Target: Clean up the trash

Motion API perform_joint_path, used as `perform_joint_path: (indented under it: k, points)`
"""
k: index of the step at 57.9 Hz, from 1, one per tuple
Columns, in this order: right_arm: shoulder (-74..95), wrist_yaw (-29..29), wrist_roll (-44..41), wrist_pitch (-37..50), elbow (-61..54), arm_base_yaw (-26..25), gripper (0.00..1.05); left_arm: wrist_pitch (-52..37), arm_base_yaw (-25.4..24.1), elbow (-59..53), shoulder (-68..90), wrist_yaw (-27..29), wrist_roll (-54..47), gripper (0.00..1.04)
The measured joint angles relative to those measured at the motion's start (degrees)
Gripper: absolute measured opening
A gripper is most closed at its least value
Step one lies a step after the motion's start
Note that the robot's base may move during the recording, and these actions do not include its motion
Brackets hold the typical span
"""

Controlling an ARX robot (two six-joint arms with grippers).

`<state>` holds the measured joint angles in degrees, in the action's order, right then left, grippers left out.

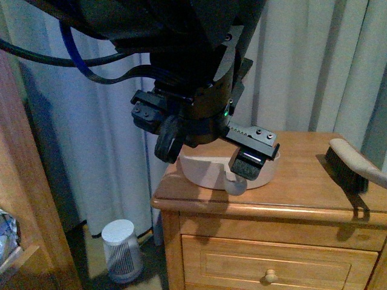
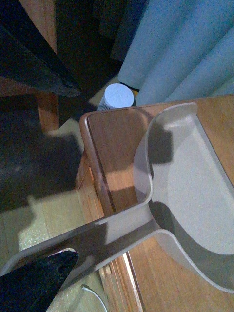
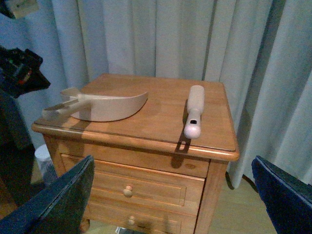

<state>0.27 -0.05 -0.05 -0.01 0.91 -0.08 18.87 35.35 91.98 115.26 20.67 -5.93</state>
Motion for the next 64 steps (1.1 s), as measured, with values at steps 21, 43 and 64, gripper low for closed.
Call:
perform_joint_path:
  k: [21, 43, 64]
  points:
    - [0.00, 0.00, -0.02, 0.00, 0.00, 0.00, 0.97, 4.59, 1.38, 10.05, 6.36, 1.70, -1.86, 0.97]
    - [0.00, 0.00, -0.02, 0.00, 0.02, 0.00, 0.97, 10.71, 2.43, 17.86, 12.15, 0.37, -4.50, 0.97]
    - [0.00, 0.00, -0.02, 0.00, 0.00, 0.00, 0.97, 12.83, 2.38, 22.01, 16.20, 0.35, -2.38, 0.97]
